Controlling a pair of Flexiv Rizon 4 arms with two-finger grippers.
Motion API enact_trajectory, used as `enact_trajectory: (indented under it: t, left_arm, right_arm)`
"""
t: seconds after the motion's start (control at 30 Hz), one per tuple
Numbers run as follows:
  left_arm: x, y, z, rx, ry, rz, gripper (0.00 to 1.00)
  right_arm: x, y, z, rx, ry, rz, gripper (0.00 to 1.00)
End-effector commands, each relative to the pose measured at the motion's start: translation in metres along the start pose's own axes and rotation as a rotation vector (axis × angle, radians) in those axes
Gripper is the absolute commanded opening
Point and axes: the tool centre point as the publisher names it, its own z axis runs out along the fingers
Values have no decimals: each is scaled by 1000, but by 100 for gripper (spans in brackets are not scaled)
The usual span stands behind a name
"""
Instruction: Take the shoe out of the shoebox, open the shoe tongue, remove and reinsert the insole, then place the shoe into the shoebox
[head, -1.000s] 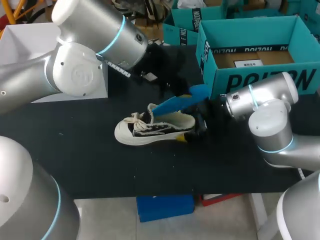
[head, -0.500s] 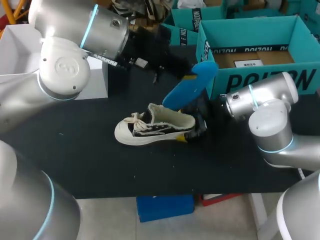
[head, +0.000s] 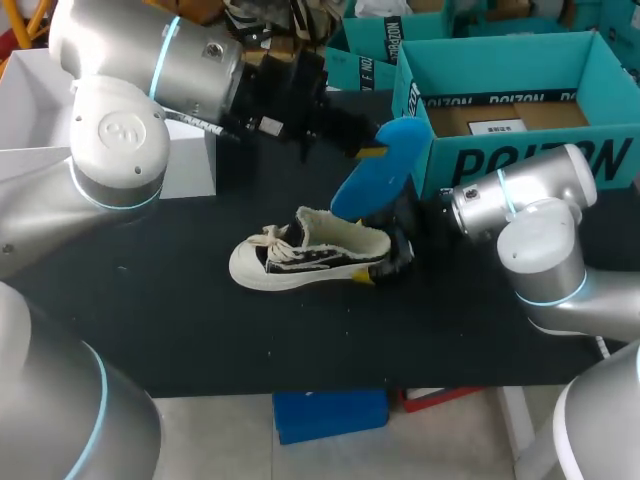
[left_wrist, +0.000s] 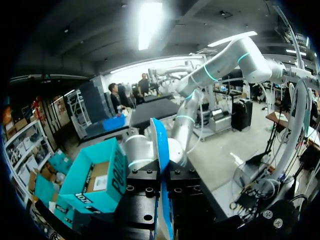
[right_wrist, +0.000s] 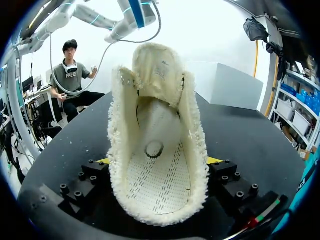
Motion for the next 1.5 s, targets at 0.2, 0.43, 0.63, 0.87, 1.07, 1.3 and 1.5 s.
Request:
enact_trajectory:
  t: [0.2,0.43,0.63,0.87,1.07,1.3,1.5]
  left_arm:
    - [4,10,-7,82,8,-118,0]
    - [0,1,-29,189,9,-274,0]
    - [1,-5,-44,290,-10,-349,0]
    - [10,-11,-50,412,11,-422,0]
    - [20,-17,-54,458,27,-462,0]
    - [28,-26,-63,478,20,-480,0]
    - [33,-33,-67,490,29,-487,0]
  right_arm:
    - [0,-2,3,1,0,1,0]
    - [0,-2,3,1,0,1,0]
    - [0,-2,3,1,0,1,0]
    - [0,-2,3,1,0,1,0]
    - [0,-2,3,1,0,1,0]
    - [0,-2,3,1,0,1,0]
    - [0,-2,3,1,0,1,0]
